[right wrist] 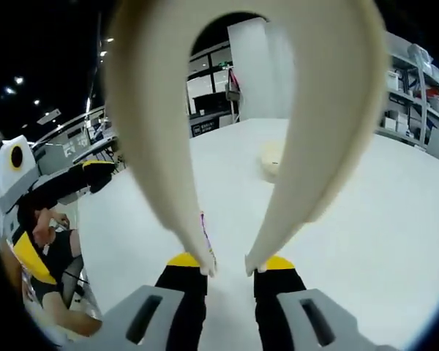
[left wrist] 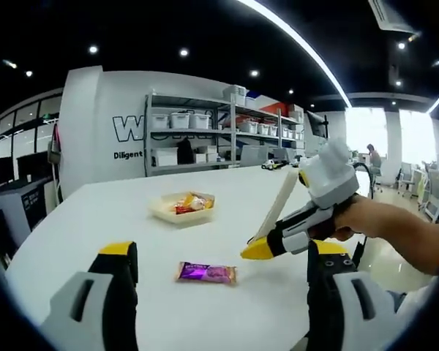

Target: Place the target food into the container with the food tongs after gripping and lifting it, then release it inside without dropping or visibly crushing the food.

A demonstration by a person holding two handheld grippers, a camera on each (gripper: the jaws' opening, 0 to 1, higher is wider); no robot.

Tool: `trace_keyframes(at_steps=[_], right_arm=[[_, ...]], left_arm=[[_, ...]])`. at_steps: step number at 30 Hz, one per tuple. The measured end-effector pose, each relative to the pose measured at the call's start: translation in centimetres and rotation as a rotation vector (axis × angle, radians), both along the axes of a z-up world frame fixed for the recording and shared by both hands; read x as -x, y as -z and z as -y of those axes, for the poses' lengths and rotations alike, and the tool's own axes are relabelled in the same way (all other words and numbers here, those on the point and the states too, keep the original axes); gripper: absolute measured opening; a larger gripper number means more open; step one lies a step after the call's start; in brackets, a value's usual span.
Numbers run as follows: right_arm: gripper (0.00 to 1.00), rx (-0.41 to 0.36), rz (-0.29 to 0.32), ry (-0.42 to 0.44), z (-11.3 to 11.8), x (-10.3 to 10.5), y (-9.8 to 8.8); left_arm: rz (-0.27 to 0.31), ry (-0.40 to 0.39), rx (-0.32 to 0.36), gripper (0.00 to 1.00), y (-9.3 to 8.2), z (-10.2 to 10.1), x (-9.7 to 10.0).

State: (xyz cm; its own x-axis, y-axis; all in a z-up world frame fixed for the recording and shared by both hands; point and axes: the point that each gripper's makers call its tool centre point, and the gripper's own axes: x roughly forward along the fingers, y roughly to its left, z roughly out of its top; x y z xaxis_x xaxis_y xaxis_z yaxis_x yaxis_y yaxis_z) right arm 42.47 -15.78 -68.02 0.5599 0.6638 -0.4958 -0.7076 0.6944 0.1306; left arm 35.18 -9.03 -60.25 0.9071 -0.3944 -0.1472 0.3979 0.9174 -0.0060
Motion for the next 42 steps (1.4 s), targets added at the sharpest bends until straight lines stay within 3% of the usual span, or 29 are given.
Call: trace_keyframes(at_steps=[7, 14, 22, 24, 26, 34, 39, 42], right_arm=[[0.19, -0.027, 0.024, -0.007, -0.9, 0.6, -0.8], [0.20, -0.072, 0.054, -0.012, -1.1, 1.5, -1.6], [0.20, -0.043, 0.096, -0.013, 0.2, 1.8, -1.0], [0.19, -0.104, 0.071, -0.002, 0.6, 2.0, -1.5], [0.19, -0.107, 0.063, 0.004, 1.1, 2.0, -1.6], [0.20, -0.113, 0.121, 0.019, 2.1, 1.9, -3.6], [0.20, -0.112, 0.213, 0.001, 2.5, 2.0, -5.0], [0.20, -0.133, 0.183, 0.004, 2.5, 2.2, -5.4]], left_arm=[[-0.012, 0.002, 0.004, 0.95, 0.2, -0.1, -0.2], [-0.016, 0.030, -0.087, 0.95, 0.4, 0.5, 0.1], [-0.038, 0.024, -0.091, 0.95, 1.5, -0.6, 0.3], [-0.053, 0.012, -0.061, 0.95, 1.7, -1.2, 0.3], [-0.057, 0.007, -0.055, 0.95, 1.7, -1.4, 0.2], [-0.062, 0.013, -0.072, 0.95, 1.8, -1.3, -0.2], [-0.087, 0.023, -0.068, 0.95, 2.7, -1.3, 0.0], [-0.097, 0.031, -0.083, 0.95, 3.2, -1.2, 0.1]])
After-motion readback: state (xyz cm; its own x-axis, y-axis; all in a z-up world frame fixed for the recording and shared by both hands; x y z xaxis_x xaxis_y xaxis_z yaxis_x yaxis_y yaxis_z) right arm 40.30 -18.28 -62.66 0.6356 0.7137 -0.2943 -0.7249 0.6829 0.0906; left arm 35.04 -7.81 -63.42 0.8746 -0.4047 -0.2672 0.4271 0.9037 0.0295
